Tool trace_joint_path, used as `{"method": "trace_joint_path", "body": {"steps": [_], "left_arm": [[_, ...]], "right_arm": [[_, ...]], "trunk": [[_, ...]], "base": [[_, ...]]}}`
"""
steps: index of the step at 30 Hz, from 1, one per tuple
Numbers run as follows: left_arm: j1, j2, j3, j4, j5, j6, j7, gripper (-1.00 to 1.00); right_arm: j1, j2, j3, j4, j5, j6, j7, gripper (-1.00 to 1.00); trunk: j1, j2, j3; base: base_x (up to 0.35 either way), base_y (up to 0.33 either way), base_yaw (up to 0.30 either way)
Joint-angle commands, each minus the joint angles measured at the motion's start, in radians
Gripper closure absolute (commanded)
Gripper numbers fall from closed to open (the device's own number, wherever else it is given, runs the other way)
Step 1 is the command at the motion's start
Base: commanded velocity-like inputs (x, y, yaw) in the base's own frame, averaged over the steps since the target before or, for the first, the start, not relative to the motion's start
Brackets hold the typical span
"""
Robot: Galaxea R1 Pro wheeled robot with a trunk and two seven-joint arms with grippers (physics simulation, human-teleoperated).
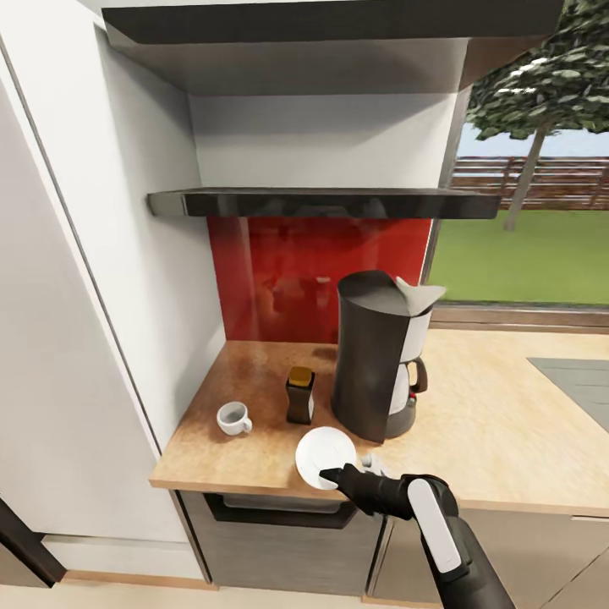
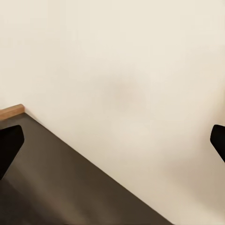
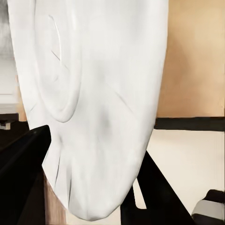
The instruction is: Set up a coffee station on the kitchen countertop: keep the coffee maker on the countertop, move the bottle of coffee from the kitchen shelf to the counter next to the coffee maker, place a paper coffee filter on top of the coffee maker, put the saucer next to the coffee maker with the coffee cup on the saucer, and place the electric kettle next to the coffee maker.
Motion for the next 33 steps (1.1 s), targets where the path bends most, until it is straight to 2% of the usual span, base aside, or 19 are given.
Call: {"method": "trace_joint_path", "body": {"steps": [1, 3, 7, 16, 20, 33], "left_arm": [[0.000, 0.001, -0.008, -0.003, 0.005, 0.009, 0.008, -1.00], [0.000, 0.001, -0.008, -0.003, 0.005, 0.009, 0.014, -1.00], [0.000, 0.001, -0.006, -0.003, 0.006, 0.009, 0.018, -1.00], [0.000, 0.001, -0.006, -0.003, 0.006, 0.010, 0.016, -1.00], [0.000, 0.001, -0.006, -0.002, 0.007, 0.010, 0.015, -1.00], [0.000, 0.001, -0.006, 0.007, 0.008, 0.009, 0.015, -1.00]], "right_arm": [[-0.001, 0.001, -0.003, 0.000, 0.002, 0.006, -0.014, 1.00], [-0.001, 0.001, -0.003, 0.000, -0.001, 0.005, -0.048, 1.00], [-0.001, 0.001, -0.003, 0.000, -0.003, 0.005, -0.071, 1.00], [-0.001, 0.001, -0.008, 0.001, -0.004, 0.005, -0.074, 1.00], [-0.001, 0.001, -0.028, 0.001, -0.004, 0.005, -0.074, 1.00], [-0.001, 0.001, -0.030, 0.001, -0.003, 0.005, -0.074, 1.00]], "trunk": [[0.001, -0.002, -0.002], [0.001, -0.002, -0.002], [0.001, -0.002, -0.002], [0.001, -0.002, -0.002], [0.001, -0.002, -0.002], [0.001, -0.002, -0.002]], "base": [[0.223, 0.178, 0.000], [0.207, 0.174, 0.000], [0.064, 0.055, 0.000], [0.104, 0.003, 0.000], [0.040, 0.000, 0.000], [0.002, 0.016, 0.000]]}}
